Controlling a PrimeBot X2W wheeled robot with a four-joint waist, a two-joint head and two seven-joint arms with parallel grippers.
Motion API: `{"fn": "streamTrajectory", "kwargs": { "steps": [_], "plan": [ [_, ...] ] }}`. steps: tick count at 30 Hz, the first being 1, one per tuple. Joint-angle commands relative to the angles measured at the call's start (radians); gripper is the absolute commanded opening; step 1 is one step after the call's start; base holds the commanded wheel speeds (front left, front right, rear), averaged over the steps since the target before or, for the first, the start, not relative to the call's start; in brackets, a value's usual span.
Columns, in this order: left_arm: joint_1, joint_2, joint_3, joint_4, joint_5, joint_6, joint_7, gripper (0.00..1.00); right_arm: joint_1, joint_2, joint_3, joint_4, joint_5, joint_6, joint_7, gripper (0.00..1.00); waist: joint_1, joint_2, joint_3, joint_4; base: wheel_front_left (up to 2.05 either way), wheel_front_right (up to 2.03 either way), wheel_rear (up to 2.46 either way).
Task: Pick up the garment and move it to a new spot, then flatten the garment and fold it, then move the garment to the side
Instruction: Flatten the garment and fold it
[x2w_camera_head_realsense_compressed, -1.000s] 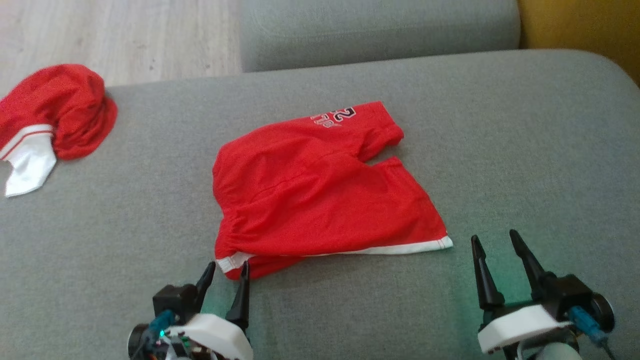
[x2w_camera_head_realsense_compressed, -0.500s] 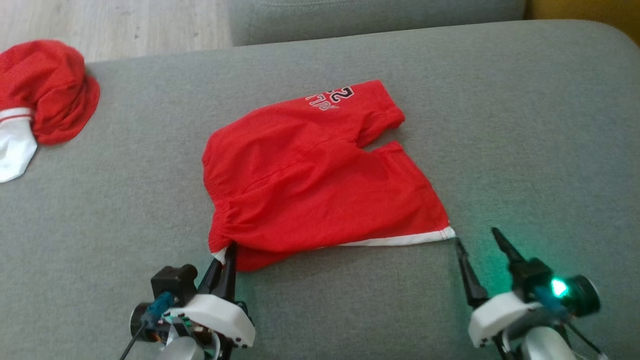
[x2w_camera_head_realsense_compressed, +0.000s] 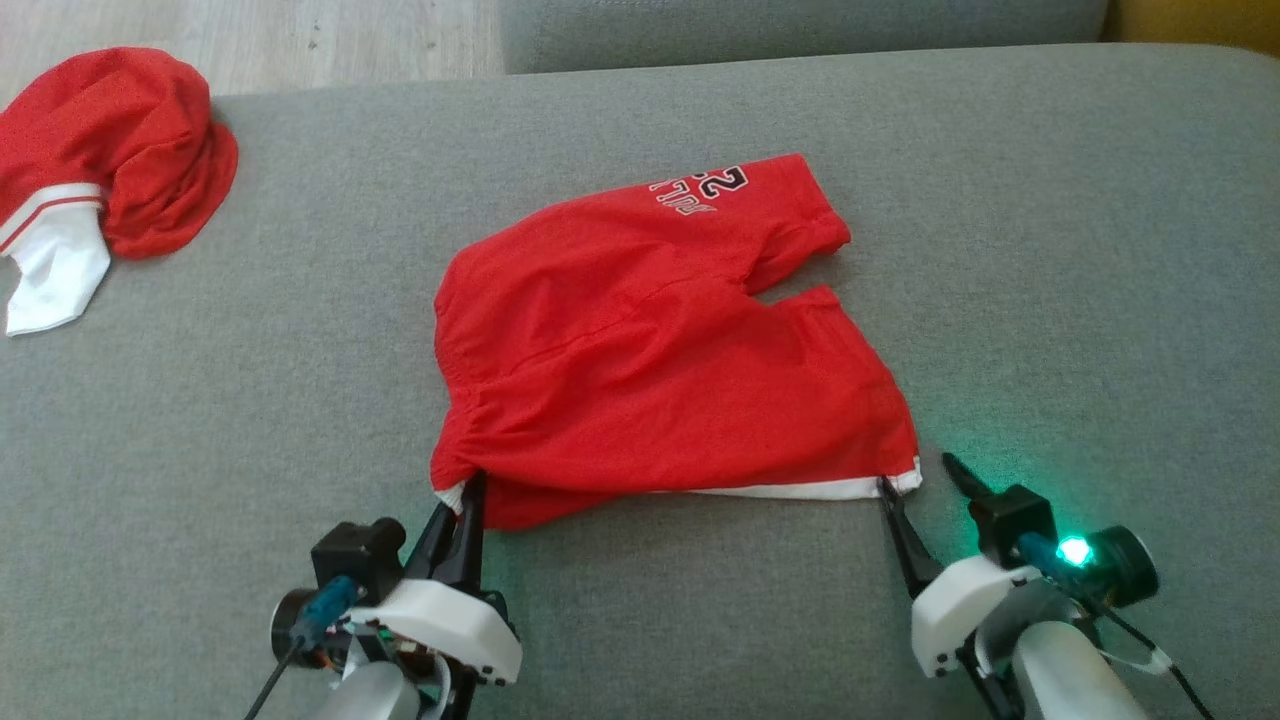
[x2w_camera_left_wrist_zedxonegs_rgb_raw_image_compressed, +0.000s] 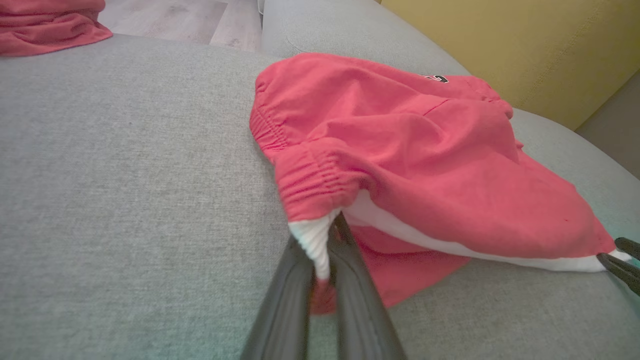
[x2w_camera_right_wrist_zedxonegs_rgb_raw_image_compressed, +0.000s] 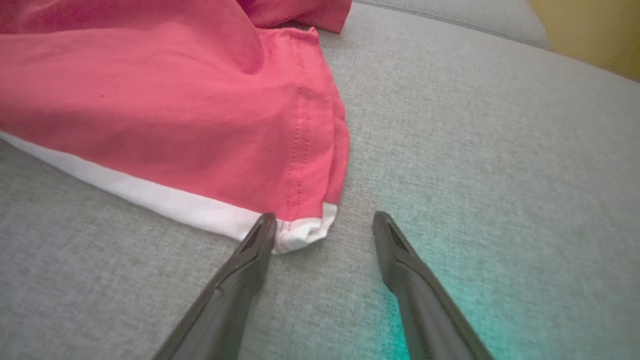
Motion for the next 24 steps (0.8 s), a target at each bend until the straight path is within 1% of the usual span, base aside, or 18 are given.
{"fn": "streamTrajectory", "kwargs": {
  "steps": [1, 2, 3, 4, 5, 6, 11, 15, 20, 24],
  "plan": [
    [-0.041, 0.006, 0.03, -0.032, 0.009, 0.004, -0.012, 0.0, -0.026, -0.004, 0.037, 0.005, 0.011, -0.001, 0.014, 0.78, 0.0, 0.0, 0.0, 0.0, 0.0, 0.0, 0.0],
    [-0.041, 0.006, 0.029, -0.032, 0.008, 0.005, -0.014, 0.0, -0.03, -0.004, 0.043, 0.015, 0.021, -0.001, 0.019, 0.46, 0.0, 0.0, -0.001, 0.001, 0.0, 0.0, 0.0],
    [-0.041, 0.007, 0.029, -0.032, 0.008, 0.005, -0.015, 0.0, -0.033, -0.004, 0.049, 0.024, 0.029, -0.001, 0.023, 0.36, 0.0, 0.0, -0.001, 0.001, 0.0, 0.0, 0.0],
    [-0.041, 0.007, 0.028, -0.032, 0.008, 0.006, -0.017, 0.0, -0.036, -0.004, 0.054, 0.032, 0.038, -0.001, 0.026, 0.24, 0.0, 0.0, -0.002, 0.0, 0.0, 0.0, 0.0],
    [-0.041, 0.008, 0.027, -0.032, 0.009, 0.007, -0.018, 0.0, -0.038, -0.004, 0.058, 0.038, 0.049, -0.001, 0.028, 0.18, 0.0, 0.0, -0.004, 0.0, 0.0, 0.0, 0.0],
    [-0.04, 0.009, 0.026, -0.033, 0.01, 0.007, -0.021, 0.0, -0.04, -0.004, 0.06, 0.042, 0.061, -0.001, 0.025, 0.0, 0.0, 0.0, -0.006, -0.001, 0.0, 0.0, 0.0],
    [-0.04, 0.016, 0.018, -0.051, 0.02, 0.008, -0.034, 0.0, -0.043, -0.004, 0.059, 0.019, 0.111, -0.001, -0.013, 0.0, 0.0, 0.0, -0.029, -0.008, 0.0, 0.0, 0.0],
    [-0.045, 0.034, 0.019, -0.093, 0.027, 0.008, -0.04, 0.0, -0.044, -0.004, 0.049, -0.049, 0.158, -0.001, -0.042, 0.0, 0.0, 0.0, -0.068, -0.016, 0.0, 0.0, 0.0],
    [-0.06, 0.082, 0.023, -0.205, 0.044, 0.008, -0.023, 0.0, -0.042, -0.004, 0.028, -0.199, 0.198, -0.001, -0.048, 0.0, 0.0, 0.0, -0.135, -0.027, 0.0, 0.0, 0.0],
    [-0.086, 0.14, 0.035, -0.354, 0.061, 0.01, 0.022, 0.0, -0.031, -0.004, -0.005, -0.37, 0.235, -0.001, -0.018, 0.0, 0.0, 0.0, -0.179, -0.033, 0.0, 0.0, 0.0]
  ]
}}
